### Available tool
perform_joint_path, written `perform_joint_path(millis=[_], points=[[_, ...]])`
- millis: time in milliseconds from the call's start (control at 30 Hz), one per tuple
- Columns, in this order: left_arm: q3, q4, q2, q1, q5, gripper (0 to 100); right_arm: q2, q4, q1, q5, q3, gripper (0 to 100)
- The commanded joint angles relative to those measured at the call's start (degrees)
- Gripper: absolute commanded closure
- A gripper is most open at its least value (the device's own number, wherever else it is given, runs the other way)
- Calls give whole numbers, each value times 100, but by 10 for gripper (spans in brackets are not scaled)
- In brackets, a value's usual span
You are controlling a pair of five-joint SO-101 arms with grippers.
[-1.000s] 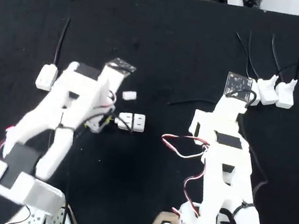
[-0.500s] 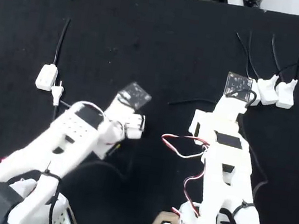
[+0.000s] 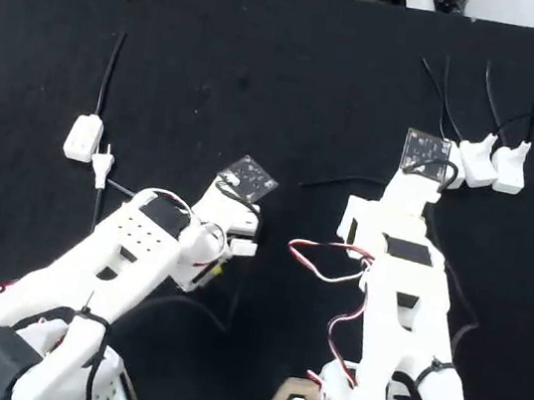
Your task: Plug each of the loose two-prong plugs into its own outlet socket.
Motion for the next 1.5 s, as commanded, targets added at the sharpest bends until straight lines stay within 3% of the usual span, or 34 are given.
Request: perform_joint_path(millis=[0,167,300,400,567,667,767,967,1167,1367,1467], points=[[-127,-519,-132,13,62,751,-189,-123,-97,-18,-374,984],[-321,-782,-202,-242,114,751,-189,-123,-88,-18,-374,984],[-1051,501,-448,-734,176,751,-189,-114,-105,-18,-374,983],[-1402,1178,-712,-1516,167,751,-189,-79,-316,-18,-374,983],[-1086,1231,-958,-2985,167,751,-356,607,-756,-9,-470,983],[-734,1037,-967,-3723,167,751,-655,985,-1169,62,-505,983],[-347,668,-967,-4233,202,751,-1015,1380,-1890,844,-505,983],[207,-114,-967,-4716,220,751,-1525,1978,-3604,2840,-154,982],[945,-1011,-967,-5086,290,751,-1235,2022,-4993,3675,154,981],[1077,-1310,-967,-5578,1108,751,-242,2013,-5196,4009,-400,776],[1068,-1327,-967,-5684,1433,751,286,2013,-5213,4018,-778,750]])
